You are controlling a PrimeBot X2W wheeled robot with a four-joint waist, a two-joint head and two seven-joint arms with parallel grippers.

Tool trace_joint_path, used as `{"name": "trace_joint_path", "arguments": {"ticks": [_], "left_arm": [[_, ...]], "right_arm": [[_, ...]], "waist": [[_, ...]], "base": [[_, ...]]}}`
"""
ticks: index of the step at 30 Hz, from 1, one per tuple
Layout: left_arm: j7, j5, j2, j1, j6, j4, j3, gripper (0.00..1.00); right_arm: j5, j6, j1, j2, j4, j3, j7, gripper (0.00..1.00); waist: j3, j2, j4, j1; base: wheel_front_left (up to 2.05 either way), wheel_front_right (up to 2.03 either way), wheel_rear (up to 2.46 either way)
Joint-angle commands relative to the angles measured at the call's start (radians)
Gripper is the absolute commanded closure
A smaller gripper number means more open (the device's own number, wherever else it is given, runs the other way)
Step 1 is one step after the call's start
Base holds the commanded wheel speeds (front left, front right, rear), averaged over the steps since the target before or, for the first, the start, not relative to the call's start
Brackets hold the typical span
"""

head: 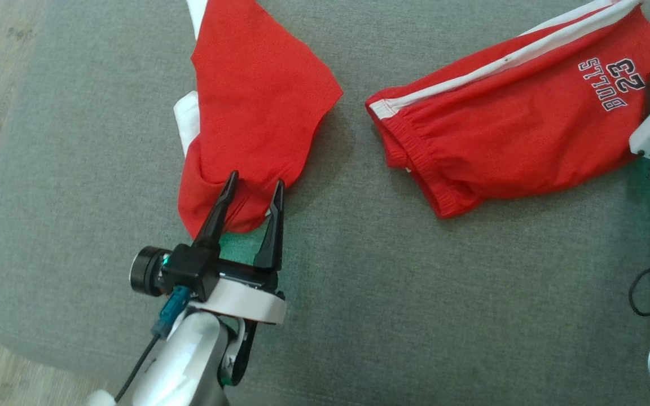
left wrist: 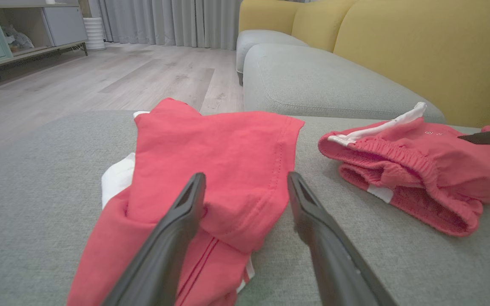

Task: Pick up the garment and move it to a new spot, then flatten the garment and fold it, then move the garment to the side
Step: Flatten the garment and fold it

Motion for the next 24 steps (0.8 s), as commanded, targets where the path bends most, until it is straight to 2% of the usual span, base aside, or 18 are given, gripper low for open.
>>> {"name": "trace_joint_path", "arguments": {"ticks": [1, 12, 20, 24], "left_arm": [[-0.009, 0.008, 0.005, -0.022, -0.003, -0.03, 0.04, 0.0], [-0.009, 0.018, 0.002, -0.005, -0.011, -0.016, 0.06, 0.0], [-0.009, 0.017, 0.005, 0.042, -0.014, -0.012, 0.08, 0.0], [-0.009, 0.018, 0.007, 0.065, -0.019, -0.01, 0.088, 0.0]], "right_arm": [[-0.003, -0.001, -0.01, 0.015, 0.01, 0.026, 0.003, 1.0], [0.057, -0.001, 0.001, -0.01, 0.05, 0.119, -0.149, 1.0], [0.169, -0.001, 0.143, -0.036, 0.01, 0.151, -0.218, 1.0], [0.2, -0.001, 0.254, -0.055, -0.046, 0.112, -0.238, 1.0]], "waist": [[0.0, 0.0, -0.001, 0.0], [-0.06, 0.0, -0.054, 0.0], [-0.153, 0.0, -0.12, 0.0], [-0.194, 0.0, -0.144, 0.0]], "base": [[0.0, 0.0, 0.0], [0.0, 0.0, 0.0], [0.0, 0.0, 0.0], [0.0, 0.0, 0.0]]}}
